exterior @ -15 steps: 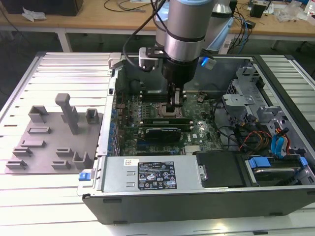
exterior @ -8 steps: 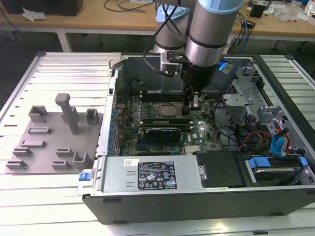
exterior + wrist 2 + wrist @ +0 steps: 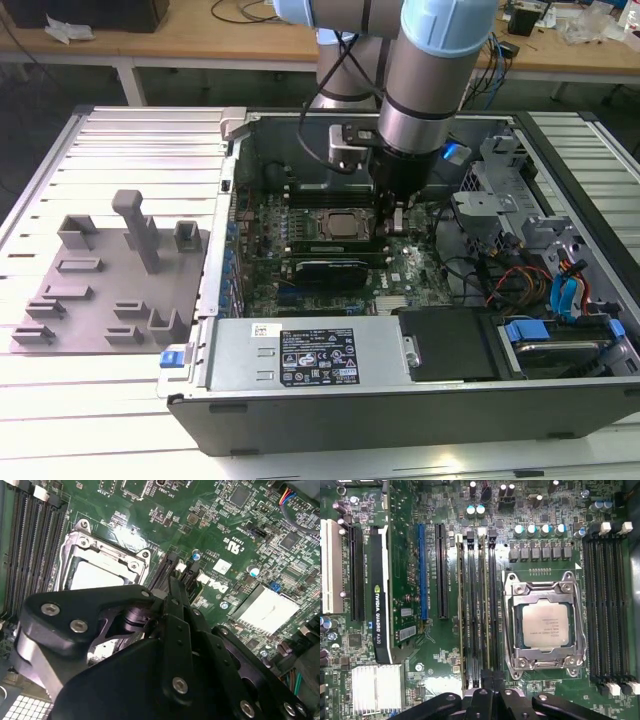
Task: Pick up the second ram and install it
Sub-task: 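Press down the second ram until it locks into place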
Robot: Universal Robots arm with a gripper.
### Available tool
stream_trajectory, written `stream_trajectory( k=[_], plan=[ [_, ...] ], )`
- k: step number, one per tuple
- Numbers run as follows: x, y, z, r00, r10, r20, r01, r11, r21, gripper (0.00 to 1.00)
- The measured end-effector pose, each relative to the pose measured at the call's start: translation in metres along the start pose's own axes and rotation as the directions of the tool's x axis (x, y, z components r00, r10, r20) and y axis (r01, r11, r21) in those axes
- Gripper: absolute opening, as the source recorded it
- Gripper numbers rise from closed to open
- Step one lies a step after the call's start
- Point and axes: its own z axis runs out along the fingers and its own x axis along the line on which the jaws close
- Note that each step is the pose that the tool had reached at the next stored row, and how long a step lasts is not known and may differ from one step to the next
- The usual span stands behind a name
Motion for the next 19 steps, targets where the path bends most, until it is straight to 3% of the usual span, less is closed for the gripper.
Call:
stream_trajectory(
  k=[2, 7, 9, 13, 14, 19],
  plan=[
    [0.0001, 0.001, -0.0102, 1.0, 0.0, -0.0014, 0.0, 1.0, 0.0023, 0.08],
    [0.0019, 0.042, -0.0086, 1.0, 0.0, -0.0009, 0.0, 0.9999, 0.0132, 0.08],
    [0.0025, 0.0534, -0.0078, 1.0, 0.0, -0.0009, 0.0, 0.9999, 0.0159, 0.08],
    [0.0043, 0.0911, -0.0044, 1.0, 0.0, -0.0005, 0.0, 0.9998, 0.0212, 0.08],
    [0.0045, 0.0953, -0.0029, 1.0, 0.0, -0.0003, 0.0, 0.9998, 0.0218, 0.08],
    [0.0048, 0.0988, 0.0019, 1.0, 0.0, -0.0005, 0.0, 0.9998, 0.0217, 0.08]
  ],
)
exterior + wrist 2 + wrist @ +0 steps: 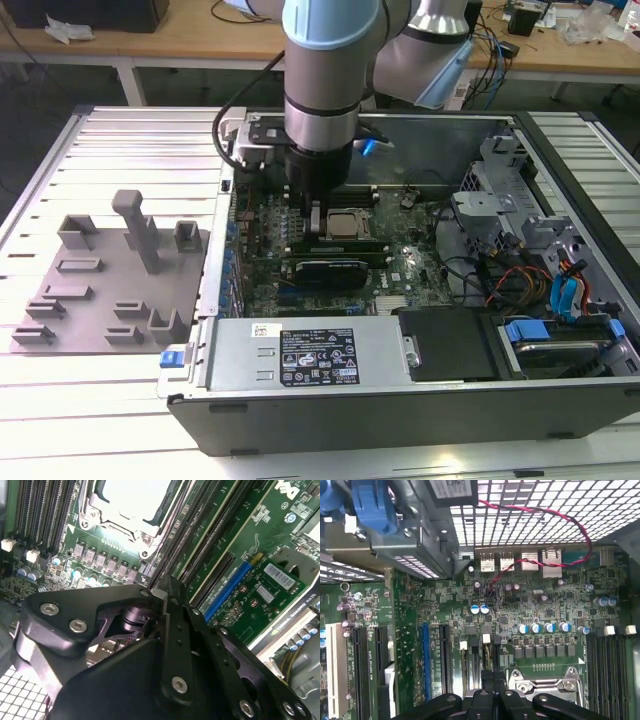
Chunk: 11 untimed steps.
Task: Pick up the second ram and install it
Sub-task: 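Press down the second ram until it locks into place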
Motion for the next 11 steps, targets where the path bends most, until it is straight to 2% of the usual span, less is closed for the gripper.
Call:
stream_trajectory(
  k=[5, 6, 8, 9, 10, 11],
  plan=[
    [0.0001, 0.0006, 0.0034, 1.0, 0.0, -0.0004, 0.0, 1.0, -0.0002, 0.08],
    [-0.0003, 0.0004, 0.001, 1.0, 0.0, 0.0021, 0.0, 1.0, 0.0013, 0.08],
    [-0.0001, 0.0008, -0.0097, 1.0, 0.0, 0.001, 0.0, 1.0, -0.0001, 0.08],
    [-0.0003, -0.0017, -0.0123, 1.0, 0.0, 0.0057, 0.0, 1.0, -0.0018, 0.08],
    [-0.0006, -0.0091, -0.0125, 1.0, 0.0, 0.0094, 0.0, 0.9999, -0.0105, 0.08],
    [-0.0009, -0.0164, -0.0126, 1.0, 0.0, 0.0097, 0.0, 0.9998, -0.0206, 0.08]
  ],
)
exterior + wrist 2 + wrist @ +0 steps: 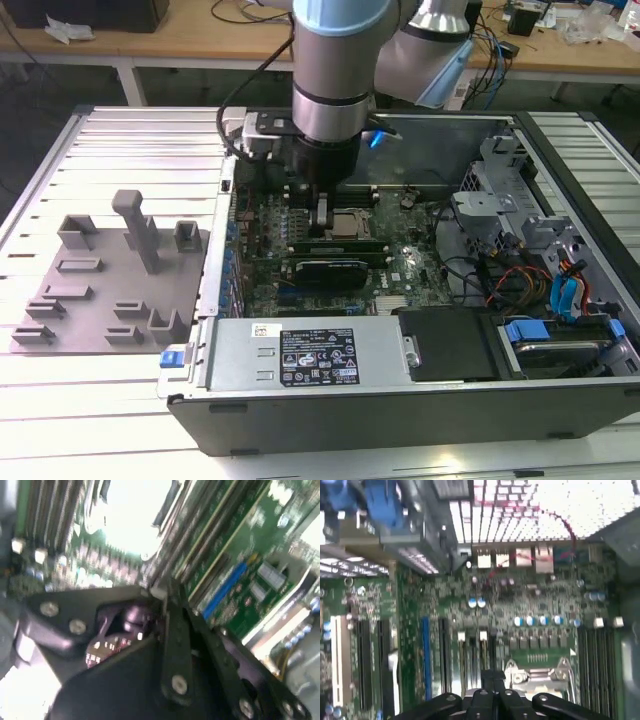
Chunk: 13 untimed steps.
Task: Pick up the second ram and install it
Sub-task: 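Press down the second ram until it locks into place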
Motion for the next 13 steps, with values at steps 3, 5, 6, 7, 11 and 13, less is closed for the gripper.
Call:
stream_trajectory(
  k=[3, 5, 6, 7, 11, 13],
  plan=[
    [-0.0007, -0.015, -0.0005, 1.0, 0.0, 0.0002, 0.0, 0.9998, -0.0194, 0.08],
    [-0.0013, -0.0281, -0.001, 1.0, 0.001, -0.0002, -0.001, 0.9994, -0.0346, 0.08],
    [-0.0013, -0.0298, -0.0013, 1.0, 0.001, -0.0003, -0.001, 0.9994, -0.0359, 0.08],
    [-0.0015, -0.0303, -0.0037, 1.0, 0.001, -0.0001, -0.001, 0.9993, -0.0361, 0.08],
    [-0.0021, -0.0292, -0.033, 1.0, 0.001, -0.0003, -0.001, 0.9993, -0.0362, 0.08],
    [-0.0022, -0.0291, -0.0353, 1.0, 0.001, 0.0003, -0.001, 0.9994, -0.036, 0.08]
  ],
)
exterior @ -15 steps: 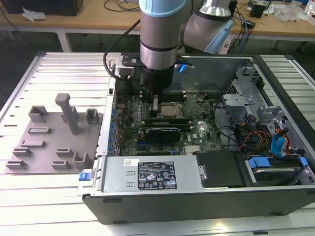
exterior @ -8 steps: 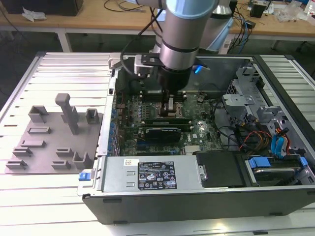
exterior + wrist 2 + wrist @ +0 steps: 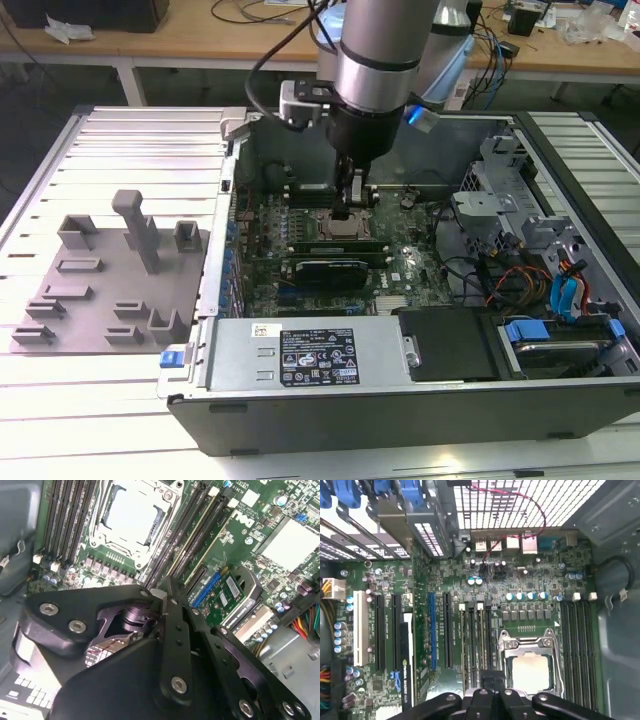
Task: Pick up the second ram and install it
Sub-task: 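Press down the second ram until it locks into place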
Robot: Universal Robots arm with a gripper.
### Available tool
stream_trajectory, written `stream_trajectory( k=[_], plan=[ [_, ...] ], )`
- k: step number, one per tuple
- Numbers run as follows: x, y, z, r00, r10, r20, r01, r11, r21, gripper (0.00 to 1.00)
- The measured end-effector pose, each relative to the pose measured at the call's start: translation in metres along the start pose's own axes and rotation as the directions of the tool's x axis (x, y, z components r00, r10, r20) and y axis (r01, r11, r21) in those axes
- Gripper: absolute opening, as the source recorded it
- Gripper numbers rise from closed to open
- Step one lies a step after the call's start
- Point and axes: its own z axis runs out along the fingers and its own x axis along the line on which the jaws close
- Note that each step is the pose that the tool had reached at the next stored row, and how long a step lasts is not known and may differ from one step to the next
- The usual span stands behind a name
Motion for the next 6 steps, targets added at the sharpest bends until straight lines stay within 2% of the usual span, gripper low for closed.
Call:
stream_trajectory(
  k=[6],
  plan=[
    [0.0, 0.0, -0.0004, 1.0, 0.0, 0.0001, 0.0, 1.0, -0.0001, 0.08]
  ],
)
